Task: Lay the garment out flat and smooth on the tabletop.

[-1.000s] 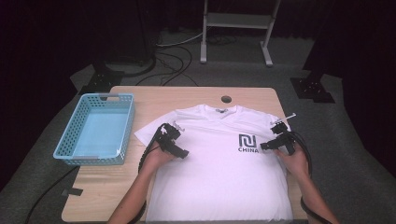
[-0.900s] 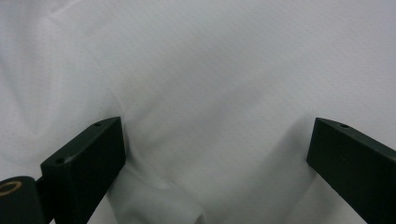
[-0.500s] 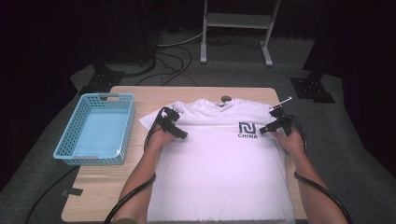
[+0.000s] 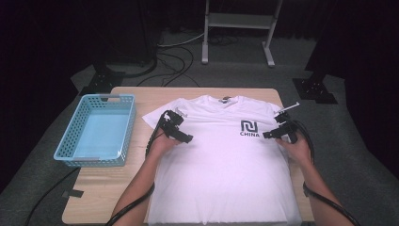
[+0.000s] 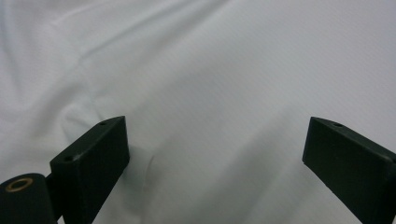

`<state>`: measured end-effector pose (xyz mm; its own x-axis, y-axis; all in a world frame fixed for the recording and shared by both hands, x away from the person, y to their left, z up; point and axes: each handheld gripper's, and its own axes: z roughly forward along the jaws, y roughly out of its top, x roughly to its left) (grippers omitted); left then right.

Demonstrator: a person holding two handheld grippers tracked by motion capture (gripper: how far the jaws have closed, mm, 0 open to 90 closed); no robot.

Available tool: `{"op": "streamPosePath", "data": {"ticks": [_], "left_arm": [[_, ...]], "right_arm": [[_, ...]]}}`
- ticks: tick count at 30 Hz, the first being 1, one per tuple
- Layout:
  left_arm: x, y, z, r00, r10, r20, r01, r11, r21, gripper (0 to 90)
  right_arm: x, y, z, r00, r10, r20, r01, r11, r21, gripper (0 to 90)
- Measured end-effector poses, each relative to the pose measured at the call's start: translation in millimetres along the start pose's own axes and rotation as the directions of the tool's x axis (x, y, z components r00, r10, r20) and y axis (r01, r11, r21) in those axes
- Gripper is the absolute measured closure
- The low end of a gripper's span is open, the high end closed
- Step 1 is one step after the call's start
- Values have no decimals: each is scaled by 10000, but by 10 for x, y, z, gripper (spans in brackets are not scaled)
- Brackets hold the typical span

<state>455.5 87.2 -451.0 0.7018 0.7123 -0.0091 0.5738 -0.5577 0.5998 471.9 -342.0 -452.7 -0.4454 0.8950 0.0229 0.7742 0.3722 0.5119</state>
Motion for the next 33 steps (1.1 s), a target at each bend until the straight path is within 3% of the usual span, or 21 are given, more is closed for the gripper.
{"op": "streamPosePath", "data": {"ticks": [4,6,11,22,27,33], "left_arm": [[-169,-119,17,9998,65,165,-66,10000,56,62],[-196,-163,71,9997,173,161,-178,9993,333,61],[-173,-153,91,9999,125,-25,-124,9995,284,43],[-125,-132,123,9998,100,-148,-97,9997,209,35],[-13,-73,166,9998,95,-186,-91,9998,184,35],[279,135,313,9993,-144,-341,150,9997,190,34]], "right_arm": [[115,-114,17,9992,-322,222,319,9994,129,91],[124,-141,46,9991,-327,264,321,9992,234,67],[92,-143,74,9999,-42,98,39,9997,221,42],[67,-131,87,9996,-298,-18,298,9993,240,30],[12,-68,121,9993,-361,-57,363,9989,284,24],[-161,196,269,9998,-206,6,205,9991,382,16]]}}
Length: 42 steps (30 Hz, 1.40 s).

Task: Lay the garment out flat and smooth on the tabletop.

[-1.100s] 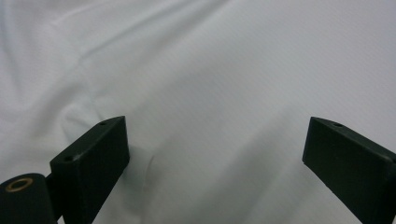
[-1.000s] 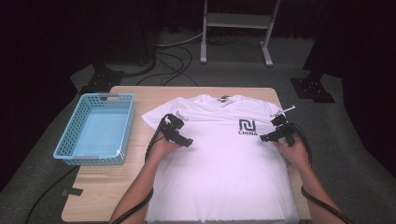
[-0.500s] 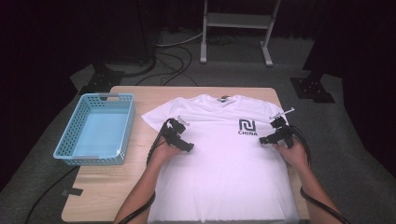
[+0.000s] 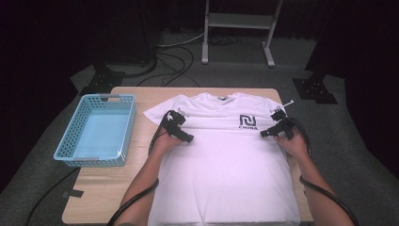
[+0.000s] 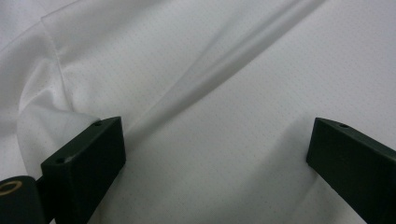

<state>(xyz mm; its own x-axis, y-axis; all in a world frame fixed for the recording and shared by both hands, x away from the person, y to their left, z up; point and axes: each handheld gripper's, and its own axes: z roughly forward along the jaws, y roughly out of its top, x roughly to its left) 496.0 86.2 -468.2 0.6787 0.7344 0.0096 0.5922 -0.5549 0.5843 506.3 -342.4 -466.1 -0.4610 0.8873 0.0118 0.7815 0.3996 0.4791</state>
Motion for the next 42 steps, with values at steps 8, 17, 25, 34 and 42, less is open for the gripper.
{"op": "streamPosePath", "data": {"ticks": [8,17,25,34,42], "left_arm": [[258,250,179,9989,-368,-277,367,9993,-32,35],[134,142,-50,9996,-255,119,263,9968,-759,51],[-224,-124,-314,9990,341,304,-315,9961,-821,51],[-574,-609,-591,9942,918,558,-894,9950,-436,51],[-651,-923,-654,9955,771,554,-762,9969,-179,45]], "right_arm": [[-219,386,200,9984,495,280,-499,9986,151,3],[-81,256,-42,9989,275,369,-251,9976,-639,88],[394,-198,-272,9957,-811,-443,771,9932,-868,88],[793,-813,-536,9852,-1552,-723,1473,9836,-1038,88],[830,-1080,-531,9837,-1588,-848,1502,9837,-988,81]]}}
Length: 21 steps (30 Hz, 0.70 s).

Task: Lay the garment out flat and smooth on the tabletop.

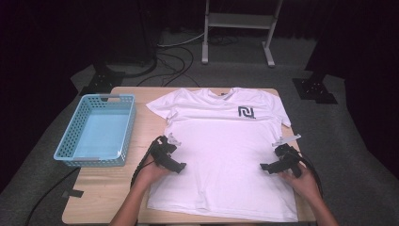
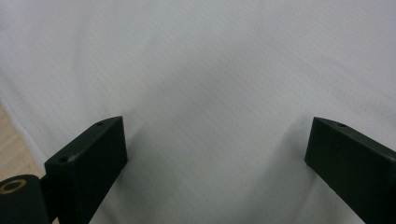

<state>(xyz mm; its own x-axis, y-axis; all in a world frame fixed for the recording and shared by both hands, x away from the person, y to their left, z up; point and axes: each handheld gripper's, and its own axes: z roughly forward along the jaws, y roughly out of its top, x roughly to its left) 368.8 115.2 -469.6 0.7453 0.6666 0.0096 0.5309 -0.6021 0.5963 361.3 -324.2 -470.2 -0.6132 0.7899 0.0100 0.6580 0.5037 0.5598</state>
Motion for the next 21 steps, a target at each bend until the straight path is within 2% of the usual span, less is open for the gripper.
{"op": "streamPosePath", "data": {"ticks": [7,11,14,19,21], "left_arm": [[-175,-132,-112,9999,48,157,-50,9999,153,45],[-284,-193,-165,9997,68,247,-73,9997,217,45],[-371,-225,-193,9993,222,290,-231,9993,296,45],[-436,-264,-215,9994,215,265,-221,9996,203,44],[-450,-269,-227,9998,169,131,-169,9998,47,55]], "right_arm": [[-16,-109,-65,9987,-446,-244,445,9990,-61,81],[-8,-172,-108,9977,-582,-335,581,9983,-49,81],[-4,-218,-141,9975,-586,-384,585,9983,-17,81],[-30,-279,-177,9970,-649,-414,646,9979,-89,81],[-32,-282,-183,9974,-608,-382,606,9981,-54,81]]}}
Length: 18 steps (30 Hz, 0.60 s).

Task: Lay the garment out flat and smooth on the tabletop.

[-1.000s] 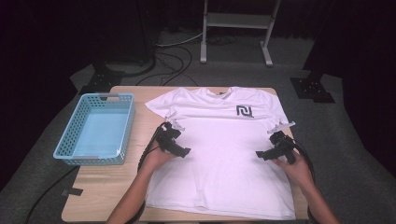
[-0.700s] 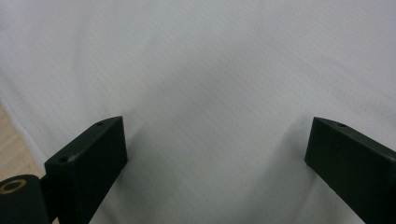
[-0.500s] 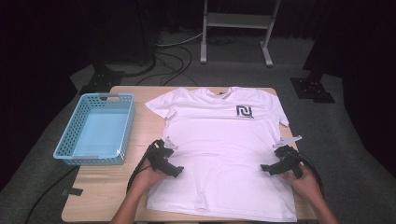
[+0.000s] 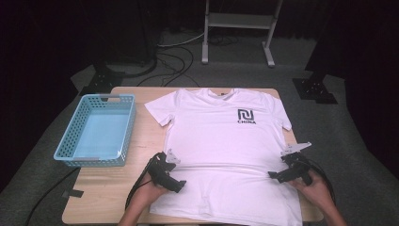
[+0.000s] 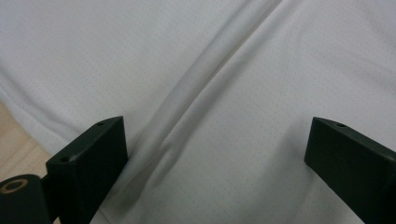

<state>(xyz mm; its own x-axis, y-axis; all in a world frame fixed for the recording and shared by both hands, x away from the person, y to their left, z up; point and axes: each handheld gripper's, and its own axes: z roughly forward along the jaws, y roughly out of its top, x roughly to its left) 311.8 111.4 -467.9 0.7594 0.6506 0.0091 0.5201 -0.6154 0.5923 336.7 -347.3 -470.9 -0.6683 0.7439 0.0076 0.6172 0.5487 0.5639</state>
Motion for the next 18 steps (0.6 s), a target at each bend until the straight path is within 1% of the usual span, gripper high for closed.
{"op": "streamPosePath", "data": {"ticks": [1,2,3,4,5,7,10,11,13,15,18], "left_arm": [[-11,-8,-11,10000,51,-65,-51,9999,-121,54],[-27,-20,-19,9999,133,-105,-135,9996,-238,53],[-41,-33,-23,9995,268,-166,-273,9991,-310,53],[-52,-50,-25,9991,354,-250,-362,9987,-350,53],[-55,-68,-21,9989,369,-299,-379,9987,-339,53],[-49,-102,-16,9996,168,-248,-181,9985,-516,51],[-84,-124,-29,9994,95,-344,-114,9984,-556,52],[-111,-133,-33,9994,58,-351,-78,9982,-588,52],[-159,-153,-54,9993,86,-366,-106,9985,-534,52],[-207,-180,-74,9994,91,-328,-108,9986,-518,52],[-274,-210,-100,9994,219,-254,-231,9986,-485,52]], "right_arm": [[3,0,-9,10000,21,65,-21,10000,87,81],[12,-13,-27,9999,24,154,-25,10000,53,81],[37,-35,-53,9999,59,94,-58,9999,-96,81],[65,-61,-79,10000,-43,-47,42,9997,-223,81],[106,-87,-102,9998,-151,-93,148,9994,-316,81],[187,-141,-133,9991,-265,-337,248,9984,-500,81],[276,-196,-103,9981,-519,-321,508,9982,-332,80],[276,-213,-102,9981,-528,-329,512,9976,-466,80],[268,-234,-111,9982,-488,-346,470,9975,-532,80],[257,-257,-130,9978,-560,-368,542,9973,-488,80],[240,-292,-156,9970,-657,-407,638,9969,-450,80]]}}
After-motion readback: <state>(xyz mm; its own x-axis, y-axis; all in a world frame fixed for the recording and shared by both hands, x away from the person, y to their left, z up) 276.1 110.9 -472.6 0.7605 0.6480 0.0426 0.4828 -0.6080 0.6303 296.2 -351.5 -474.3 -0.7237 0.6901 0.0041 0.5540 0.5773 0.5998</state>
